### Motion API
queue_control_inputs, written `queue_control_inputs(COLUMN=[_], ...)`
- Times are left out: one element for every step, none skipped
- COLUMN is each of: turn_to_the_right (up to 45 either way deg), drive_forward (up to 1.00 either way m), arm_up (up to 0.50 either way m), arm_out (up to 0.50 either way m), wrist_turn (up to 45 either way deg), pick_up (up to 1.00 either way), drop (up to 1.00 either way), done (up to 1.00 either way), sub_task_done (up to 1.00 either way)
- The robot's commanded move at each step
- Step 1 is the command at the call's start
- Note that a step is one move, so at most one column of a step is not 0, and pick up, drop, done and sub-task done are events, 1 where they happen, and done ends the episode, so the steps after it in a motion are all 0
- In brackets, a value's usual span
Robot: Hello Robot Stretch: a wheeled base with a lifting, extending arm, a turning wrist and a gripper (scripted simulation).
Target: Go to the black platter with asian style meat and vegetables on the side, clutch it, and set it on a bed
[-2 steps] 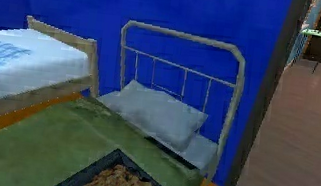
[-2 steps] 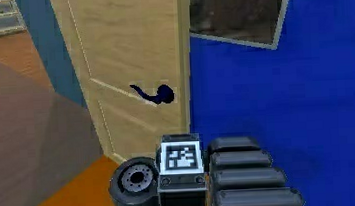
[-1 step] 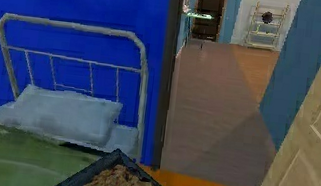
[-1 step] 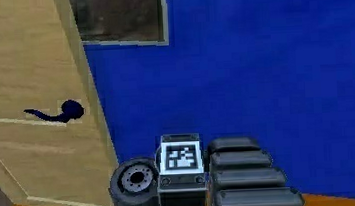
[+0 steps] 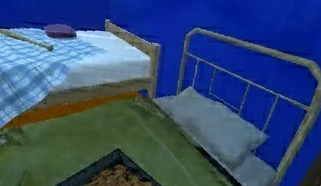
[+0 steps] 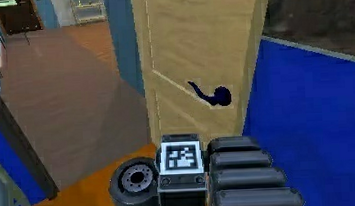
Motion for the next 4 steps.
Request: queue_control_inputs(turn_to_the_right=[-45.0, -45.0, -27.0, 0.0], drive_forward=[0.0, 0.0, 0.0, 0.0], arm_up=[0.0, 0.0, 0.0, 0.0], arm_out=[0.0, 0.0, 0.0, 0.48], wrist_turn=[0.0, 0.0, 0.0, 0.0], pick_up=[0.0, 0.0, 0.0, 0.0], drop=[0.0, 0.0, 0.0, 0.0], done=[0.0, 0.0, 0.0, 0.0], sub_task_done=[0.0, 0.0, 0.0, 0.0])
